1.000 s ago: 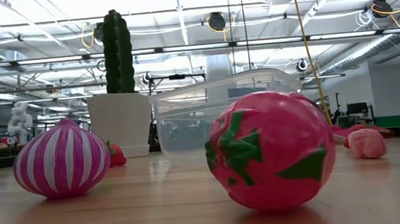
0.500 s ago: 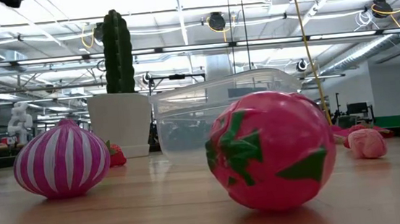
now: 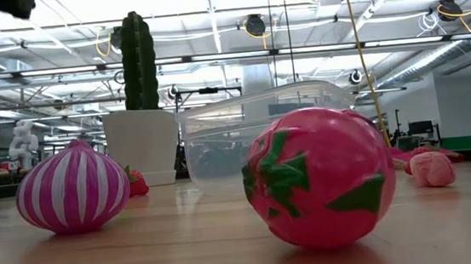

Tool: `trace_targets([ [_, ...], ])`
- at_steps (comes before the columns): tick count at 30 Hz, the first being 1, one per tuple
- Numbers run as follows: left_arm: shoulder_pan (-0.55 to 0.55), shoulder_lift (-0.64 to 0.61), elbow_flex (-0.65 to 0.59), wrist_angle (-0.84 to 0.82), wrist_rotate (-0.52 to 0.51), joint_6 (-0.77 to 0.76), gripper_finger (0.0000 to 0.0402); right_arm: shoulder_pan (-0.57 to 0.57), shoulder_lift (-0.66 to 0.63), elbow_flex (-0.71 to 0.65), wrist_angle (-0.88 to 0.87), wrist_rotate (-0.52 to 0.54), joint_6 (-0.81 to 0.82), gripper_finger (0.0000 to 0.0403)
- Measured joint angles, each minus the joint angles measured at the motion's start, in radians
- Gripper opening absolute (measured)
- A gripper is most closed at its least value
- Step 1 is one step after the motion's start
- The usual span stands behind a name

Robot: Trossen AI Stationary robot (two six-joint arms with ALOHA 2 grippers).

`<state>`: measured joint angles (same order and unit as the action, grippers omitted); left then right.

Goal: Pick and placing Produce into tupperware
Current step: Put the watermelon into the transparent bin

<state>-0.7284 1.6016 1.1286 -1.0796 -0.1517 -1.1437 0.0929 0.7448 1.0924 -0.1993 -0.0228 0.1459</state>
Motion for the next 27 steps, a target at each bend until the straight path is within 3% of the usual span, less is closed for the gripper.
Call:
trace_targets([
  [8,0.008,0.083,0.000,-0.030,0.010,-0.017,0.0340,0.000,0.000,0.000,0.000,0.000,0.000,0.0209],
  [27,0.008,0.088,-0.004,0.016,-0.006,-0.021,0.0340,0.000,0.000,0.000,0.001,0.000,0.010,0.0209],
])
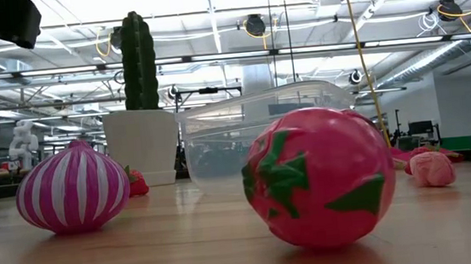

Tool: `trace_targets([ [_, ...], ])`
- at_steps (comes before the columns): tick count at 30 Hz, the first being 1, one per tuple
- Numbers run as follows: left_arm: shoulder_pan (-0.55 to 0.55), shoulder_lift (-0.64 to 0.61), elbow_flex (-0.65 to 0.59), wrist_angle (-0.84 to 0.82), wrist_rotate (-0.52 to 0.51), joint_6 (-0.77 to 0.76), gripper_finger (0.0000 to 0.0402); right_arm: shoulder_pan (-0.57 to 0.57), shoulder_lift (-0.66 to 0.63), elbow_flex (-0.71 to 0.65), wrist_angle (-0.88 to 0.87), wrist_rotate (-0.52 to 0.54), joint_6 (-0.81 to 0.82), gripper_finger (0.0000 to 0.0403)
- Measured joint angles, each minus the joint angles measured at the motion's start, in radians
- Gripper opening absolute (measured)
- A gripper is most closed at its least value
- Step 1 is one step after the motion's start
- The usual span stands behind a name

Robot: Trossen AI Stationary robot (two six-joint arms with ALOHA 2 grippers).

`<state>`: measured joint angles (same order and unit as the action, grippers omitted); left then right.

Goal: Pick and placing Produce into tupperware
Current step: Put the watermelon into the transparent bin

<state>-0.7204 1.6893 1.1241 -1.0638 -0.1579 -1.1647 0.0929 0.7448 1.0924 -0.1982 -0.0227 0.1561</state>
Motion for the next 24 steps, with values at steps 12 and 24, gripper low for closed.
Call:
trace_targets([
  [12,0.000,0.000,-0.116,0.096,0.080,-0.049,0.0340,0.000,0.000,0.000,0.012,0.000,0.000,0.0209],
  [24,0.000,0.000,-0.116,0.127,0.056,-0.037,0.0340,0.000,0.000,0.000,0.060,0.000,-0.011,0.0209],
])
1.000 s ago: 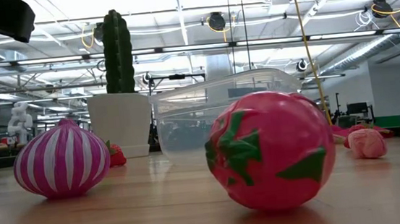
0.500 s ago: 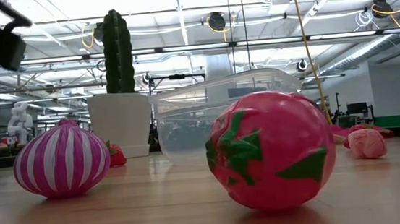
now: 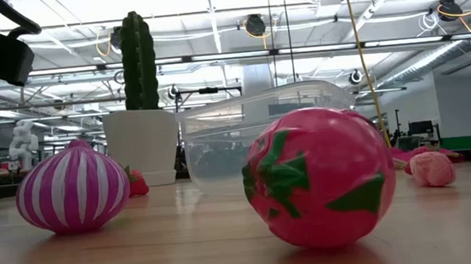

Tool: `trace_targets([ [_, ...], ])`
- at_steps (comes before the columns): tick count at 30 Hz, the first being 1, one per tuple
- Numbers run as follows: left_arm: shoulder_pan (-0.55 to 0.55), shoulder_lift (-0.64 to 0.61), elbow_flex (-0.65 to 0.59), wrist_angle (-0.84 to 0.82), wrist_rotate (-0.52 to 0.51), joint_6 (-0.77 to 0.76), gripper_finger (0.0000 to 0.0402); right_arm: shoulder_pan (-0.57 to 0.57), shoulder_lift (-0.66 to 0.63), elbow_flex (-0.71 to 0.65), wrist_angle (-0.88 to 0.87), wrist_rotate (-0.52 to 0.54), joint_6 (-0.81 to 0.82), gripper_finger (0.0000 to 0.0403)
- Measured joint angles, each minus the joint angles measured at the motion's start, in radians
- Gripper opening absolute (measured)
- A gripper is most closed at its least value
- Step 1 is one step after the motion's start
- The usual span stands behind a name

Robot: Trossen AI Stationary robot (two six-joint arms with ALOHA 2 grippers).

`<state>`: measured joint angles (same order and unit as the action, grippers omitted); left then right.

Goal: Pick and placing Produce into tupperware
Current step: Put the watermelon into the transparent bin

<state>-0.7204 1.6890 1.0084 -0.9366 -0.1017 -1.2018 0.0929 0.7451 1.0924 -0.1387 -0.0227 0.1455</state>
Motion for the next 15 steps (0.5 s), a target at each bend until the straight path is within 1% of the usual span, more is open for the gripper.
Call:
trace_targets([
  [8,0.000,0.000,0.000,0.000,-0.007,0.000,0.0340,0.000,0.002,0.000,0.000,0.000,0.000,0.0209],
  [15,0.002,0.000,0.000,0.017,-0.047,-0.005,0.0339,0.000,0.002,0.000,0.000,0.000,0.000,0.0209],
])
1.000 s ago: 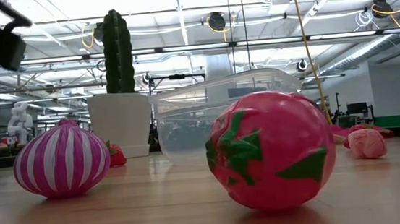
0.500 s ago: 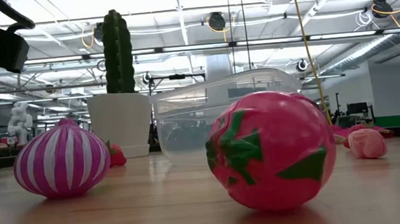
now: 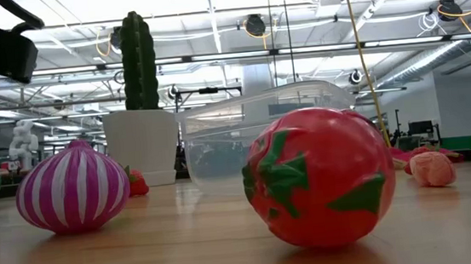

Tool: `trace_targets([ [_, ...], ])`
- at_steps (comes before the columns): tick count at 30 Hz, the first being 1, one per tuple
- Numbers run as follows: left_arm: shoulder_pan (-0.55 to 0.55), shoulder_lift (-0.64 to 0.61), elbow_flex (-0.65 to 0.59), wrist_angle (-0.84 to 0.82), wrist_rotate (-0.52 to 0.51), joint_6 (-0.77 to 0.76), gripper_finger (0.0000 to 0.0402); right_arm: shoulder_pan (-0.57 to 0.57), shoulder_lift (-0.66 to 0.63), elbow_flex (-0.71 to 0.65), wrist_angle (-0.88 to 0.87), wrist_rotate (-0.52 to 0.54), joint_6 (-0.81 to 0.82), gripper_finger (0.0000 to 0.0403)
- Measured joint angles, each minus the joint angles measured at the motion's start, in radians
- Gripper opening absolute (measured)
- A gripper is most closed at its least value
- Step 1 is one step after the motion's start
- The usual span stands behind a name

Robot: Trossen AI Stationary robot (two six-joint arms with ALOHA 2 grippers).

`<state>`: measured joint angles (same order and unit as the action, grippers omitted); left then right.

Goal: Pick and placing Produce into tupperware
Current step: Put the watermelon into the transparent bin

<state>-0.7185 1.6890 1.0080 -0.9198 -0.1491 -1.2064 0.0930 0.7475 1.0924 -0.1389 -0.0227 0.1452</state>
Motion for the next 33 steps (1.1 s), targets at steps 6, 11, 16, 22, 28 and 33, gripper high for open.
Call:
trace_targets([
  [6,0.019,0.000,0.000,0.006,-0.014,0.007,0.0339,0.000,0.001,0.000,0.000,0.000,0.003,0.0209],
  [11,0.034,0.000,0.000,0.007,-0.018,0.017,0.0333,0.000,0.003,0.000,0.000,0.000,0.024,0.0209],
  [16,0.035,-0.002,0.000,0.009,-0.009,0.026,0.0289,0.000,0.003,0.000,0.000,0.000,0.025,0.0209],
  [22,0.035,-0.003,0.001,0.008,0.007,0.020,0.0280,0.000,0.003,0.000,0.000,0.000,0.023,0.0209],
  [28,0.035,-0.003,0.002,0.008,0.035,0.023,0.0285,0.000,0.003,0.000,0.000,0.000,0.023,0.0209],
  [33,0.035,-0.003,0.002,0.008,0.046,0.018,0.0272,0.000,0.003,0.000,0.000,0.000,0.023,0.0209],
])
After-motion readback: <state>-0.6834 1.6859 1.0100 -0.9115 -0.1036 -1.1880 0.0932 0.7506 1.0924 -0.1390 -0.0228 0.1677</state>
